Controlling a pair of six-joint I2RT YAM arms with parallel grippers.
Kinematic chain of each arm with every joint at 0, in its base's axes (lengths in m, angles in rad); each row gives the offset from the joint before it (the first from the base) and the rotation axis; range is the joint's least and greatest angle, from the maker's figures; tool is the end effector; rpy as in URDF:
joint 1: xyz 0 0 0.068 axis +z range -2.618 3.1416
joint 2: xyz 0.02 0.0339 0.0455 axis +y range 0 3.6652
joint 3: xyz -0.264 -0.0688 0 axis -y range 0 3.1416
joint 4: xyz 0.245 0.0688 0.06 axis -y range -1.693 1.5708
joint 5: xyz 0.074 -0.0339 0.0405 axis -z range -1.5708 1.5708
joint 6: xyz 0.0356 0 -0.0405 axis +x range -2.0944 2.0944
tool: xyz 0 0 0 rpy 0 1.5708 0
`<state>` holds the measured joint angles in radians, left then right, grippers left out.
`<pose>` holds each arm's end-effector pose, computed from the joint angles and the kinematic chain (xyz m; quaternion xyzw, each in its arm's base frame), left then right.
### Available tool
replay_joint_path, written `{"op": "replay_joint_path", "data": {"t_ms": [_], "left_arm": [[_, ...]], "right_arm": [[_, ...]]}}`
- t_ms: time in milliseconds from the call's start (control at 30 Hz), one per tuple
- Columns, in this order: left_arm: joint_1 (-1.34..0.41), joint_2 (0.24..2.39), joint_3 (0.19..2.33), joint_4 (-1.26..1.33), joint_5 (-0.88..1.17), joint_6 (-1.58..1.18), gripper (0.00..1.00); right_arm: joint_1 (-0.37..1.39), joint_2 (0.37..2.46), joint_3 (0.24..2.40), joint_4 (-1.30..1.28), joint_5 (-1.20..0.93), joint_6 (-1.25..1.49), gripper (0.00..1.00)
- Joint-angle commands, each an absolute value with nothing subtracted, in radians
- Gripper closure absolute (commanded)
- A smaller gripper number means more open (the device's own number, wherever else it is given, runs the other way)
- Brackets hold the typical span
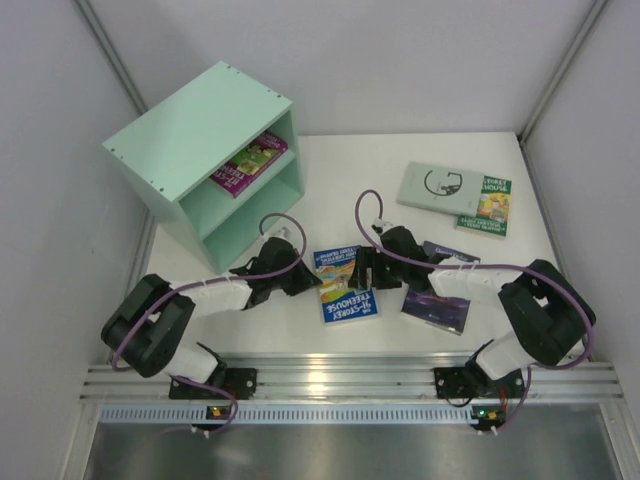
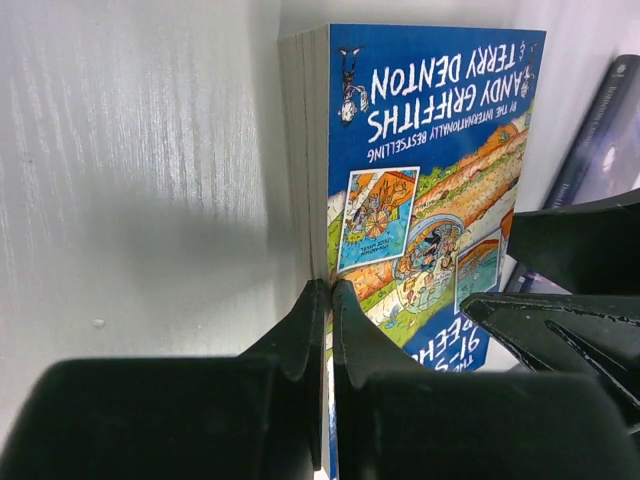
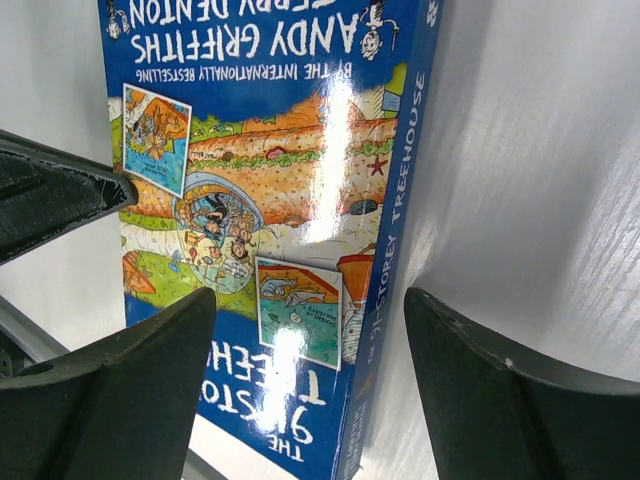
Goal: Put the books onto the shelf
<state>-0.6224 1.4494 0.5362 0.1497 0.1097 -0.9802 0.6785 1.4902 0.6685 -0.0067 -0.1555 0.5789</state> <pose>0.2125 -0.1572 0.1427 -0.1422 0.9074 -0.3168 0.2367 0.2171 0.1821 0.1576 -0.0744 0.9265 0.2712 0.2499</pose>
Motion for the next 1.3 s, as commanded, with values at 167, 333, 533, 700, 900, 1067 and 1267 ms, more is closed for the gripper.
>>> {"op": "replay_joint_path", "data": {"t_ms": [167, 333, 533, 700, 900, 1067, 1267], "left_arm": [[-0.528, 1.591, 0.471, 0.044, 0.078, -0.910, 1.00], [-0.529, 1.650, 0.453, 0.117, 0.109, -0.928, 1.00], [-0.529, 1.690, 0.445, 0.129, 0.113, -0.928, 1.00], [-0.529, 1.710, 0.442, 0.141, 0.133, -0.925, 1.00], [-0.531, 1.668, 0.430, 0.153, 0.167, -0.942, 1.00], [-0.532, 1.623, 0.413, 0.169, 0.219, -0.966, 1.00], [-0.546, 1.597, 0.416, 0.172, 0.233, -0.985, 1.00]], "right_arm": [[0.686, 1.571, 0.676, -0.008, -0.104, 0.666, 0.22], [0.695, 1.632, 0.712, -0.008, -0.129, 0.686, 0.22], [0.649, 1.544, 0.612, 0.202, -0.279, 0.758, 0.22], [0.588, 1.433, 0.448, 0.578, -0.495, 0.903, 0.23], [0.581, 1.394, 0.442, 0.725, -0.540, 0.971, 0.23], [0.580, 1.437, 0.423, 0.833, -0.515, 1.038, 0.23], [0.581, 1.509, 0.455, 0.786, -0.454, 1.051, 0.27]]}}
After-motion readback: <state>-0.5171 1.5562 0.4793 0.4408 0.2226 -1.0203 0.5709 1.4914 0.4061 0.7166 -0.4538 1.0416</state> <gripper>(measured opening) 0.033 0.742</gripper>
